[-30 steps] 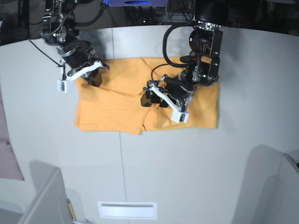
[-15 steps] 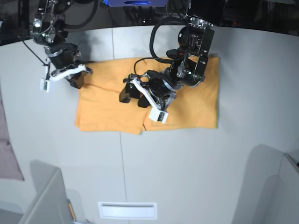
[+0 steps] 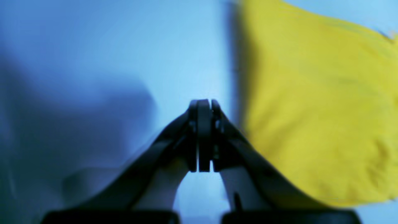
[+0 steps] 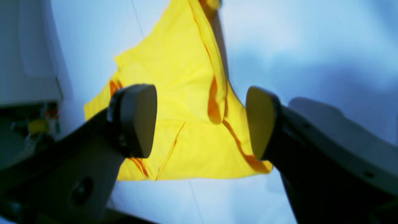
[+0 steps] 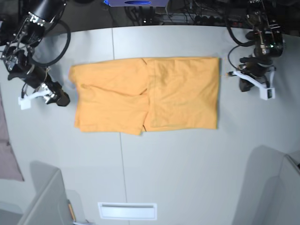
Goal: Fold the T-shirt properly
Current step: 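Move both grippers to the folded shirt's corners and grasp them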
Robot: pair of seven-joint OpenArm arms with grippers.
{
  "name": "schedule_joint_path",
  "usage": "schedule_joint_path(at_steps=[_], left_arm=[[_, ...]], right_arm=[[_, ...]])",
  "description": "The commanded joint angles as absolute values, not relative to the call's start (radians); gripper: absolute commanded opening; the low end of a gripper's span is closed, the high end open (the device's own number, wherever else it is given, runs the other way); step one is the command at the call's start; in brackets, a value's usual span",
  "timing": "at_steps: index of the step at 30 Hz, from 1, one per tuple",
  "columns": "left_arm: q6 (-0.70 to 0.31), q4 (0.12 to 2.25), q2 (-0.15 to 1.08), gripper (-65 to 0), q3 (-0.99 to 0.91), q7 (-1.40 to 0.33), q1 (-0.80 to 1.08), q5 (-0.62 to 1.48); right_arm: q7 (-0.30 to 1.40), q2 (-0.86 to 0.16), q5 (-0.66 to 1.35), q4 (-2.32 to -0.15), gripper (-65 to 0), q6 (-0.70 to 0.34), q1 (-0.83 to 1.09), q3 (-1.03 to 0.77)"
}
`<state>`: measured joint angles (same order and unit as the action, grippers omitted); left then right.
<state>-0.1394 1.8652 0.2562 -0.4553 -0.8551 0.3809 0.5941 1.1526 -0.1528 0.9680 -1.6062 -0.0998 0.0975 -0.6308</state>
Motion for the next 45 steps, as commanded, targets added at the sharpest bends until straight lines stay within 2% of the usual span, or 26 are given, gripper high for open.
schedule_joint_path(at_steps=[1,4,9,14,18,26,29,32,37,45], left_arm=[[-0.173,1.885,0.274,-65.0,-0.486,-0.835,0.377,0.611],[-0.277,1.856,0.300,-65.0,-0.601,-0.835,0.397,0.608],[-0.392,1.776,0.306,-65.0,-0.693,-0.835,0.398,0.602],[-0.407,1.736,0.300,-65.0,-0.688,-0.834,0.371,0.435],[-0.475,1.735,0.269,-65.0,-0.670,-0.808,0.355,0.397],[-0.473,1.698,0.263,-65.0,-0.498,-0.722,0.358,0.395],[-0.441,1.653,0.263,-65.0,-0.458,-0.693,0.354,0.395],[-0.427,1.627,0.265,-65.0,-0.395,-0.645,0.355,0.395],[-0.427,1.620,0.260,-65.0,-0.328,-0.625,0.360,0.395],[-0.371,1.618,0.156,-65.0,-0.209,-0.624,0.305,0.162]], right_arm=[[1.136,-0.191,0.986,-1.578,-24.2,-0.102,0.054,-0.633],[1.145,-0.240,0.986,-1.425,-23.9,-0.107,0.005,-0.628],[1.135,-0.312,0.990,-1.273,-23.4,-0.111,-0.030,-0.478],[1.135,-0.312,0.987,-1.254,-23.9,-0.197,-0.016,-0.374],[1.135,-0.292,0.987,-1.277,-23.9,-0.202,0.015,-0.305],[1.124,-0.251,0.984,-1.294,-24.0,-0.199,0.025,-0.265],[1.072,-0.259,0.983,-1.280,-24.8,-0.197,0.027,-0.265],[1.063,-0.266,0.955,-1.239,-34.7,-0.197,0.013,-0.263],[1.056,-0.257,0.906,-1.237,-63.9,-0.199,0.005,-0.265],[1.056,-0.257,0.874,-1.257,-65.0,-0.197,-0.015,-0.265]])
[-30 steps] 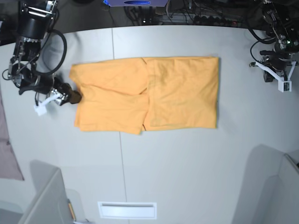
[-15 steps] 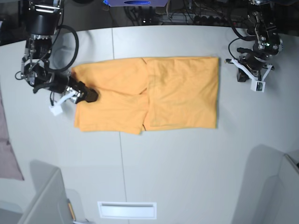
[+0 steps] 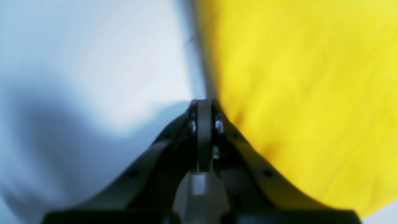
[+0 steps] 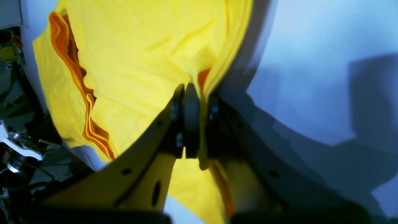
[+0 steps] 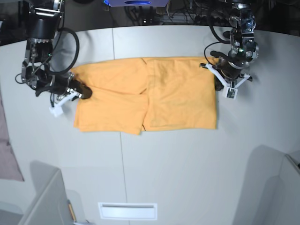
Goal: Fold the T-shirt properly
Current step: 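Move both grippers to the folded shirt's corners and grasp them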
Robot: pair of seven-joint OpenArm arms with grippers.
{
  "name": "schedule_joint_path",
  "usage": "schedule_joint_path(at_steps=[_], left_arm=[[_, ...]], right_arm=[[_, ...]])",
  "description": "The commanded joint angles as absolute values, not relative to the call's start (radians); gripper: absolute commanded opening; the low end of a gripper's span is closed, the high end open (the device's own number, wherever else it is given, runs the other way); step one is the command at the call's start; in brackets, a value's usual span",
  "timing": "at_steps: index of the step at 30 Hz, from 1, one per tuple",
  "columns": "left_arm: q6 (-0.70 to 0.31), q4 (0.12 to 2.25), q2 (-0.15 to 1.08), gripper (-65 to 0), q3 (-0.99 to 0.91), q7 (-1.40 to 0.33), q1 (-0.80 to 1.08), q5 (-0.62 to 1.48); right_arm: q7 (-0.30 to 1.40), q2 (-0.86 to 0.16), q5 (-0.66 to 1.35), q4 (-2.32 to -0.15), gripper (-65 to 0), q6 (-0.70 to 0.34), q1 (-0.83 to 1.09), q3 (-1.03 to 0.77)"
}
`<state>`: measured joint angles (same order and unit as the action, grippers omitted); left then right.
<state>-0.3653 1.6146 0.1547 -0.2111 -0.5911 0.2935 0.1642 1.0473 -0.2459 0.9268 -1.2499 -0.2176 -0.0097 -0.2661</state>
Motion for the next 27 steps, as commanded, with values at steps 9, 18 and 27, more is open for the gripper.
schedule_joint_path(at_steps=[9,18,27], left_arm=[[-0.371,1.620,0.114,-65.0,-0.213,-0.628,0.280,0.128],[-0.371,1.618,0.156,-65.0,-0.294,-0.628,0.282,0.134],[-0.371,1.620,0.160,-65.0,-0.292,-0.628,0.280,0.134]], right_arm=[[1.058,-0.265,0.881,-1.222,-64.5,-0.203,-0.010,-0.277],[1.066,-0.297,0.881,-1.224,-27.6,-0.206,0.012,-0.424],[1.066,-0.286,0.886,-1.218,-27.6,-0.206,-0.005,-0.237]])
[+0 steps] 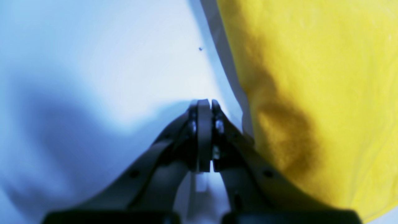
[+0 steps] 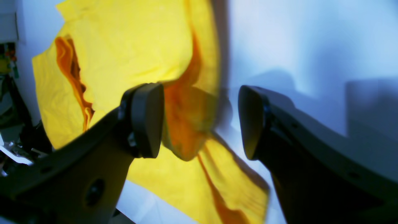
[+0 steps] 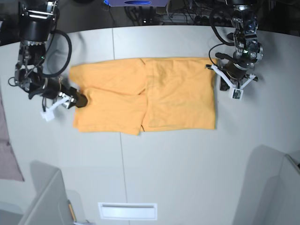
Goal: Fold the T-shirt properly
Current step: 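Move both grippers to the folded shirt's corners and grasp them, then lift the corner with the right gripper and fold it over toward the left gripper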
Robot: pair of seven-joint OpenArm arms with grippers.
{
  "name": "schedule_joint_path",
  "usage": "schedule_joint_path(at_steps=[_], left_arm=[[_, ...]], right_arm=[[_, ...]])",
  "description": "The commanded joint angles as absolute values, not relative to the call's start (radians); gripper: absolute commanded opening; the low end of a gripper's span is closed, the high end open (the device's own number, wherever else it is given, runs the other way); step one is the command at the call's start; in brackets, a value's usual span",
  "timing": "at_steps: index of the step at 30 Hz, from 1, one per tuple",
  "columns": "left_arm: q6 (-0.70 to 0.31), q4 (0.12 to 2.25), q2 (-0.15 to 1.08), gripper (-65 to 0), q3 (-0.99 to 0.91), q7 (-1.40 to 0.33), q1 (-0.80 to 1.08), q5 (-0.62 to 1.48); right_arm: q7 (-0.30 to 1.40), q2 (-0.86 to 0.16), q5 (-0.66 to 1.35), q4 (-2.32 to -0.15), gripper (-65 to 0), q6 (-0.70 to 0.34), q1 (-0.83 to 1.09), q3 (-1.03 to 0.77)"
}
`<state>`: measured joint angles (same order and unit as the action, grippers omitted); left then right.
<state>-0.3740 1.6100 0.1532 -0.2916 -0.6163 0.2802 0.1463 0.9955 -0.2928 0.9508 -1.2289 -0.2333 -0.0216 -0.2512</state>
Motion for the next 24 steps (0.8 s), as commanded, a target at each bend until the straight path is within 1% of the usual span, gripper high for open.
schedule_joint_path(at_steps=[1,5,10,15,19,24], left_arm=[[-0.371,1.620,0.159,-65.0,-0.291,-0.628,0.280,0.134],[-0.371,1.620,0.159,-65.0,-0.291,-0.628,0.280,0.134],[-0.371,1.620,0.159,-65.0,-0.292,-0.628,0.280,0.134],[-0.371,1.620,0.156,-65.0,-0.289,-0.628,0.280,0.134],[-0.371,1.620,0.154,-65.0,-0.288,-0.630,0.280,0.134],[-0.372,1.620,0.154,-65.0,-0.288,-0.630,0.280,0.134]], right_arm=[[1.069,-0.277,0.901,-1.218,-27.6,-0.206,-0.004,-0.239],[1.104,-0.268,0.961,-1.216,-27.3,-0.206,-0.007,-0.239],[1.121,-0.265,0.961,-1.218,-27.0,-0.206,-0.007,-0.231],[1.132,-0.217,0.957,-1.218,-27.3,-0.205,-0.004,-0.220],[1.118,-0.216,0.957,-1.218,-27.3,-0.197,-0.007,-0.110],[1.061,-0.225,0.957,-1.208,-27.5,-0.197,-0.007,-0.105]])
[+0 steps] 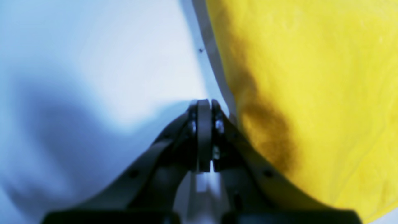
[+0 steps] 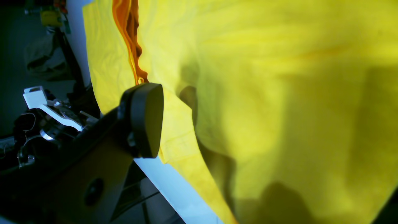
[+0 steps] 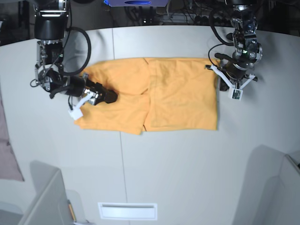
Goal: Fold the T-shirt properly
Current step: 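Lift the corner with the right gripper and fold it over toward the left gripper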
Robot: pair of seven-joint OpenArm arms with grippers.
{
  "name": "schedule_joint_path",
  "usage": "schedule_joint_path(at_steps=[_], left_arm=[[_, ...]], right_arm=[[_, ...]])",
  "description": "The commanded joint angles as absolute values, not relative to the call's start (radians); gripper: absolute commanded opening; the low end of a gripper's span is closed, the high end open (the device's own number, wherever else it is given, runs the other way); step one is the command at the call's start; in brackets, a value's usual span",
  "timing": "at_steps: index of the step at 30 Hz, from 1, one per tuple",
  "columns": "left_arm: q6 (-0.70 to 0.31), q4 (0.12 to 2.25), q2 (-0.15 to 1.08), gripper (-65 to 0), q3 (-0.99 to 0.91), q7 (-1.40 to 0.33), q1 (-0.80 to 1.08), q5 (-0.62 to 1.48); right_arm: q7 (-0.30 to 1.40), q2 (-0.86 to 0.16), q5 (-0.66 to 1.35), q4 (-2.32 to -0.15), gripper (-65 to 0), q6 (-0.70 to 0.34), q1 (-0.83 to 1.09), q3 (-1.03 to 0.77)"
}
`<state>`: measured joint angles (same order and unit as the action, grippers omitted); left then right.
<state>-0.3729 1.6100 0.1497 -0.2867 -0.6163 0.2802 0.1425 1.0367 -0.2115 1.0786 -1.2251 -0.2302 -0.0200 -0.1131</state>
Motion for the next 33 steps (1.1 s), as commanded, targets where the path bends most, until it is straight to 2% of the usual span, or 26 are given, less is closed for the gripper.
schedule_joint_path(at_steps=[1,3,8,13,17,27,33], left_arm=[[-0.372,1.620,0.154,-65.0,-0.288,-0.630,0.280,0.134],[-0.372,1.620,0.153,-65.0,-0.285,-0.630,0.280,0.134],[-0.371,1.620,0.157,-65.0,-0.182,-0.630,0.280,0.127],[-0.366,1.620,0.153,-65.0,-0.143,-0.630,0.278,0.125],[-0.364,1.620,0.156,-65.0,-0.050,-0.631,0.278,0.125],[-0.364,1.620,0.136,-65.0,0.062,-0.631,0.266,0.125],[-0.364,1.620,0.143,-65.0,0.056,-0.633,0.265,0.125]], right_arm=[[1.058,-0.226,0.957,-1.205,-27.6,-0.197,-0.008,-0.105],[1.050,-0.249,0.957,-1.204,-32.3,-0.197,-0.008,-0.105],[0.990,-0.294,0.957,-1.204,-65.0,-0.196,-0.008,-0.099],[0.990,-0.337,0.957,-1.225,-65.0,-0.137,-0.008,-0.097],[0.997,-0.343,0.955,-1.346,-65.0,-0.058,-0.002,-0.096],[1.004,-0.338,0.955,-1.638,-65.0,0.240,-0.002,0.062],[1.009,-0.337,0.955,-1.810,-65.0,0.414,-0.022,0.191]])
